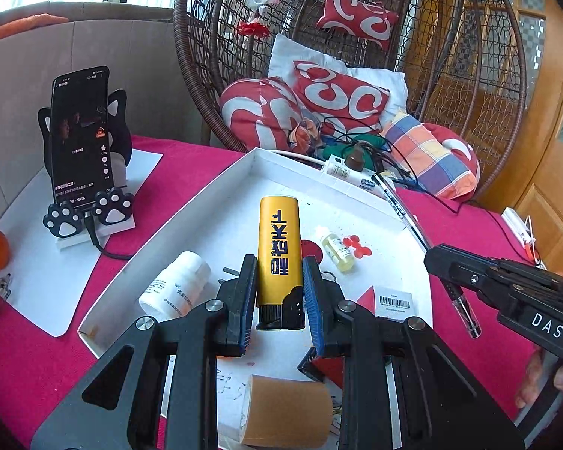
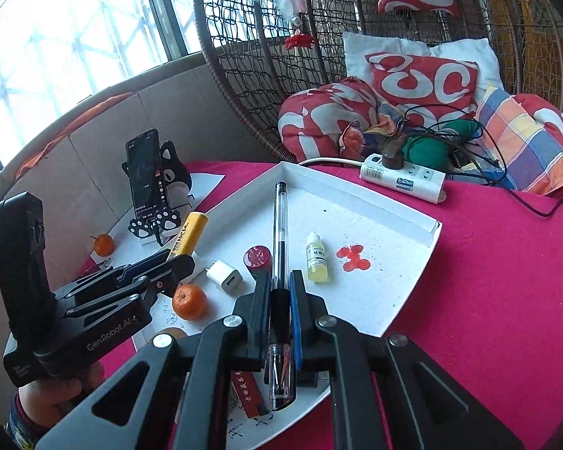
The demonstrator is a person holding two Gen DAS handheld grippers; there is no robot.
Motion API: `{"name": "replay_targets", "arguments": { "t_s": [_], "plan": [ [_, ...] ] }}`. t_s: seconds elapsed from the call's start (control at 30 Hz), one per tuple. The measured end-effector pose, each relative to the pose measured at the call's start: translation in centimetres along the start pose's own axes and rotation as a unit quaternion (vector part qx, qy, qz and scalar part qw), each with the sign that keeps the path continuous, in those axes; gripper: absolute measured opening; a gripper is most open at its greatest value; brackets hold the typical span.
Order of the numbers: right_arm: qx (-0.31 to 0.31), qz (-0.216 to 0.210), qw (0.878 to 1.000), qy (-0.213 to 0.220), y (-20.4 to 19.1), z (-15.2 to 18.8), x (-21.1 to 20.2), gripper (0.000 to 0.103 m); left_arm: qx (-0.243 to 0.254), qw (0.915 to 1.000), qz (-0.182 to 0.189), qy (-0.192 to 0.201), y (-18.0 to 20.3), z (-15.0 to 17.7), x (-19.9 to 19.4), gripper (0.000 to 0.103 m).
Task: Organize rigid objects
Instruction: 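Carry the yellow lighter over the tray with the left tool while the right tool carries the pen, then open the left tool to drop the yellow lighter while the right tool releases the pen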
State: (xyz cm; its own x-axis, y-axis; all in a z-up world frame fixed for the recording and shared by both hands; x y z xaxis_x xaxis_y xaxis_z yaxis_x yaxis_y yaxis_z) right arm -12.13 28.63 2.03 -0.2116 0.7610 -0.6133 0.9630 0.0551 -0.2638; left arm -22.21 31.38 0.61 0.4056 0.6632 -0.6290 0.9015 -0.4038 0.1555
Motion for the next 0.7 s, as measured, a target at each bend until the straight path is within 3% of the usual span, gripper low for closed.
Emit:
{"name": "replay_targets", "arguments": {
  "t_s": [0.6, 0.63, 0.67, 0.7],
  "plan": [
    [0.012, 0.007, 1.0, -0.009, -0.3, 0.2, 2.4, 0.008, 0.022, 0.9997, -0.012, 0.002, 0.2, -0.1, 1.0, 0.025],
    [0.013, 0.009, 1.0, -0.01, -0.3, 0.3, 2.5, 0.008, 0.02, 0.9997, -0.014, 0.002, 0.1, -0.2, 1.0, 0.028],
    [0.016, 0.011, 1.0, -0.01, -0.2, 0.4, 2.7, 0.009, 0.018, 0.9997, -0.014, 0.002, 0.0, -0.3, 1.0, 0.042],
    [0.019, 0.012, 1.0, -0.011, -0.1, 0.6, 2.8, 0.009, 0.015, 0.9997, -0.018, 0.004, -0.2, -0.4, 0.9, 0.069]
  ]
}}
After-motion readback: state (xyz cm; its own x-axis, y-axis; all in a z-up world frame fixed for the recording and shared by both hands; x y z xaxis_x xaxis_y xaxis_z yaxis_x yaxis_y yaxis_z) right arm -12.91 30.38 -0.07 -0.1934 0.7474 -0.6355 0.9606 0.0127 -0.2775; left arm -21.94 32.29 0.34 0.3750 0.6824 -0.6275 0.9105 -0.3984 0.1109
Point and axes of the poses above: each gripper's, at about its wrist camera, not at the fingertips, and x roughly the way its jaws point, y to its right, z to its underside, the point moved 10 cm from there along x, roughly the way its jaws point, and after that the axes turned 6 degrees about -z, right-handed, at the moved point
